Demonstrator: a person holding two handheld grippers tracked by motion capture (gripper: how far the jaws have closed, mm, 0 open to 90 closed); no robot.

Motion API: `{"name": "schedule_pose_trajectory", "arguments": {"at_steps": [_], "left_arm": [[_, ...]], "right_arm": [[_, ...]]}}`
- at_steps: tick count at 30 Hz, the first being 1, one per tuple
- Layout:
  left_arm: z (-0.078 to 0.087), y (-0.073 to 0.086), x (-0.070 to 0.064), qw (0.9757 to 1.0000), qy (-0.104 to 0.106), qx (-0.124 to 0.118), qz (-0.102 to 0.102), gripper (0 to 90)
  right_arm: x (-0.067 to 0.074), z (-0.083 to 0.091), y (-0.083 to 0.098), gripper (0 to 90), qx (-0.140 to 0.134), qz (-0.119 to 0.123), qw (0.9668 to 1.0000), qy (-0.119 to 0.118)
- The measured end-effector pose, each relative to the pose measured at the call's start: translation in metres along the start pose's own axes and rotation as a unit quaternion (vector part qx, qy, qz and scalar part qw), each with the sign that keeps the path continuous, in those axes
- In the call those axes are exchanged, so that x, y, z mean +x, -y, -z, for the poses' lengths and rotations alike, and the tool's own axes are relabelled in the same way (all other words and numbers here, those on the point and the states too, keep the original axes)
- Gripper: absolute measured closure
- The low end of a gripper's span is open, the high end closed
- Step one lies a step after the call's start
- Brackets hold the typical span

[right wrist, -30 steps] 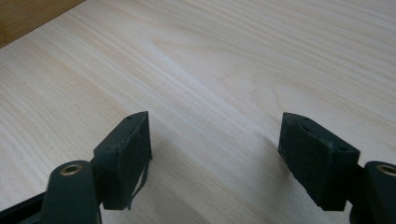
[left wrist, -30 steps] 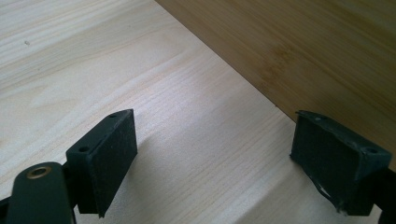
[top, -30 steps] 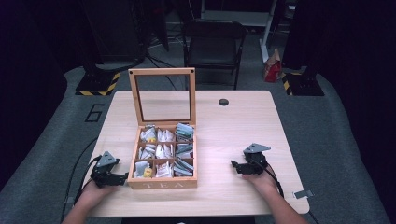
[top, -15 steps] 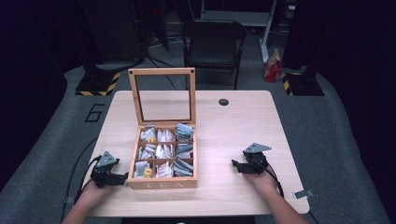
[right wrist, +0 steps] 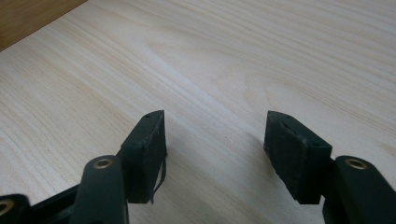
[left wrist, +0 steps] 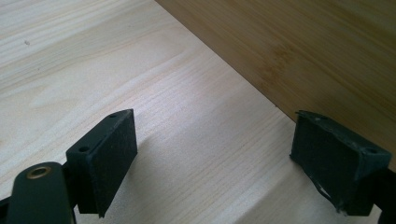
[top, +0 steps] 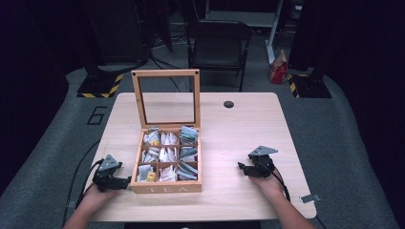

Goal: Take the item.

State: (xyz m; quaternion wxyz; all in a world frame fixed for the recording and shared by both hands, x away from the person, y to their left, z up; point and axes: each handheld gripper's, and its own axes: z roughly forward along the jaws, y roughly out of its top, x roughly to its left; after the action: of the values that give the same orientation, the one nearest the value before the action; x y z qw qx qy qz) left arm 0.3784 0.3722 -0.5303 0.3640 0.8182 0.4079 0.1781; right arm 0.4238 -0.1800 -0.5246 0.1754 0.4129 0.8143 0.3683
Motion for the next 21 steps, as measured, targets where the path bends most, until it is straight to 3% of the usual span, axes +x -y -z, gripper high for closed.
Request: {"name": "schedule_pose_trajectory", "arguments": {"at_steps": [3,8,21], "left_arm": [[0.000,0.000,0.000,1.0000,0.000,0.000,0.000,13.8],[0.000,0.000,-0.001,1.0000,0.001,0.000,0.004,13.8],[0.000,0.000,-0.001,1.0000,0.002,0.000,0.005,13.8]], "right_arm": [[0.000,0.003,-0.003,39.5,0.000,-0.013,0.9999,-0.004],[0.001,0.010,-0.007,40.7,-0.001,-0.015,0.9999,0.002],[0.017,0.022,-0.020,41.7,-0.007,0.010,0.9999,-0.009]]}}
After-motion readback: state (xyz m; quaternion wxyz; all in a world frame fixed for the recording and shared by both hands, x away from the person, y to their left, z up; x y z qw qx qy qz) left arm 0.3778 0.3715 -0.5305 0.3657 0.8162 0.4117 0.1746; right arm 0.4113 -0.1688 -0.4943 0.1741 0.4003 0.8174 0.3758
